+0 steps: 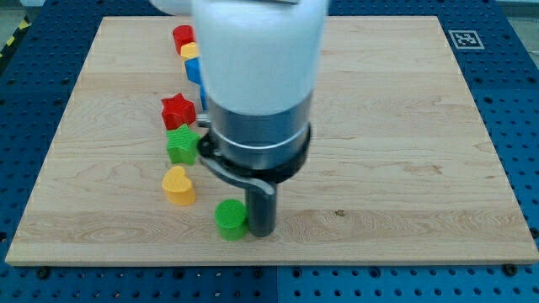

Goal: Slide the blue cube to left

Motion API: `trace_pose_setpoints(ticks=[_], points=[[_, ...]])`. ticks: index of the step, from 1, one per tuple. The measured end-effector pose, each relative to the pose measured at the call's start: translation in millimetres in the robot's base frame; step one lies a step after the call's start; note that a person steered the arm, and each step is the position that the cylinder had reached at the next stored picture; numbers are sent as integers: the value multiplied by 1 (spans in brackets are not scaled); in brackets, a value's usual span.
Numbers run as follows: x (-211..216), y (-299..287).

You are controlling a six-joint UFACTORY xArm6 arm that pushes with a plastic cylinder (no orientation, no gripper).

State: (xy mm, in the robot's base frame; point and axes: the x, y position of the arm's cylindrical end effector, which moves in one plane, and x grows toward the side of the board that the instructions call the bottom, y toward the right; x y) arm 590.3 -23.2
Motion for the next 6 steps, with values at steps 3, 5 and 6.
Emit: trace_pose_setpoints(ticks=[3,5,6], points=[[0,-63],[0,1],[0,10]])
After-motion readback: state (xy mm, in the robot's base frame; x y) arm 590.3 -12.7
